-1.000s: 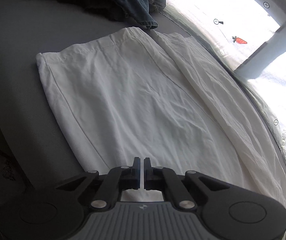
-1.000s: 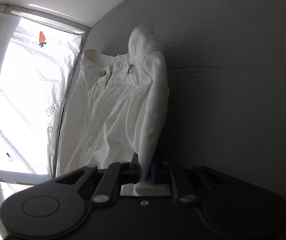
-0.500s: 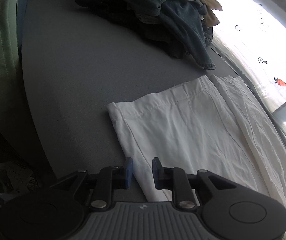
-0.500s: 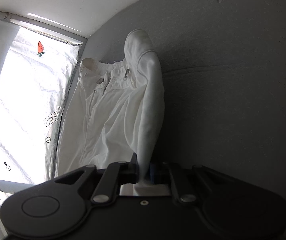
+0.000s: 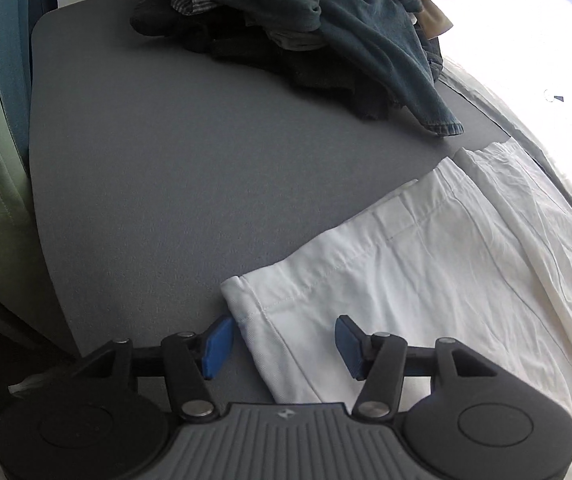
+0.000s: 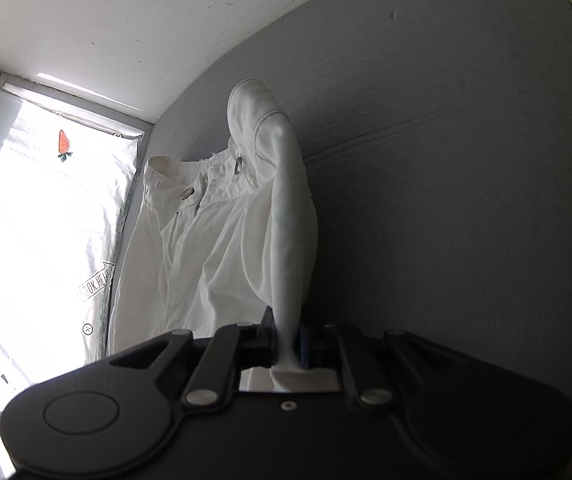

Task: Fold clothes

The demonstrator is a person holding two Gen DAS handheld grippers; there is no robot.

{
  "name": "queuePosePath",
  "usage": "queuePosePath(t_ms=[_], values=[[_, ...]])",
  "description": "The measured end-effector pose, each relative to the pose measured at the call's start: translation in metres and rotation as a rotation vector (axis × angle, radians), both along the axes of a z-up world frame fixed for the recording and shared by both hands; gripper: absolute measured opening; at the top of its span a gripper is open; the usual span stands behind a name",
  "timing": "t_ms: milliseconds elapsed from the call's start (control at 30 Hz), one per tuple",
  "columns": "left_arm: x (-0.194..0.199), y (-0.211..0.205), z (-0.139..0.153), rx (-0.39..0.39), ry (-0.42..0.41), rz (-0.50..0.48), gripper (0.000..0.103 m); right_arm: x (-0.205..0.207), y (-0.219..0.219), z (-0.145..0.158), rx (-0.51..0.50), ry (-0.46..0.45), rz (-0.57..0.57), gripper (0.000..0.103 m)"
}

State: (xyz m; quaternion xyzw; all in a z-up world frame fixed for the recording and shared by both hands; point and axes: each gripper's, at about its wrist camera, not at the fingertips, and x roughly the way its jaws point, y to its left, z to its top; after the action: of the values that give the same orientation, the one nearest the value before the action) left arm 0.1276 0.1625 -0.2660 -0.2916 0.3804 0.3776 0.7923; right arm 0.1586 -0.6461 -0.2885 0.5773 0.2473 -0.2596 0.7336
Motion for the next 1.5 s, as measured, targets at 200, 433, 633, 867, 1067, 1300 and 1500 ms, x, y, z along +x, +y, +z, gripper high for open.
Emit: queuePosePath(t_ms=[200,433,633,867,1067,1300,1500], values=[[-0.016,0.017,0.011,-0.117,-0.136,0.157,0.004,0.002,-0.007,0.011,0.033,-0.047,-0.022,0.008],[-0.031,-0.008,0.085,-0.047,-0.345,0.202,0.004,0.012,-0.013,0.046,0.115,-0.253,0.025,0.007],[-0.038,-0.046,0.173,0.071,-0.511,0.175,0.004,0.013,-0.037,0.092,0.099,-0.402,0.085,0.006],[-0.041,-0.081,0.227,0.261,-0.507,0.127,0.004,-0.007,-0.056,0.114,0.099,-0.472,0.107,0.006],[-0.027,-0.085,0.214,0.214,-0.484,0.167,0.004,0.035,-0.053,0.110,0.092,-0.438,0.126,0.006],[0.026,-0.072,0.205,0.208,-0.472,0.166,0.004,0.116,-0.050,0.110,0.083,-0.415,0.143,0.006],[0.123,-0.047,0.193,0.170,-0.509,0.124,0.004,0.196,-0.044,0.106,0.065,-0.383,0.192,0.006]])
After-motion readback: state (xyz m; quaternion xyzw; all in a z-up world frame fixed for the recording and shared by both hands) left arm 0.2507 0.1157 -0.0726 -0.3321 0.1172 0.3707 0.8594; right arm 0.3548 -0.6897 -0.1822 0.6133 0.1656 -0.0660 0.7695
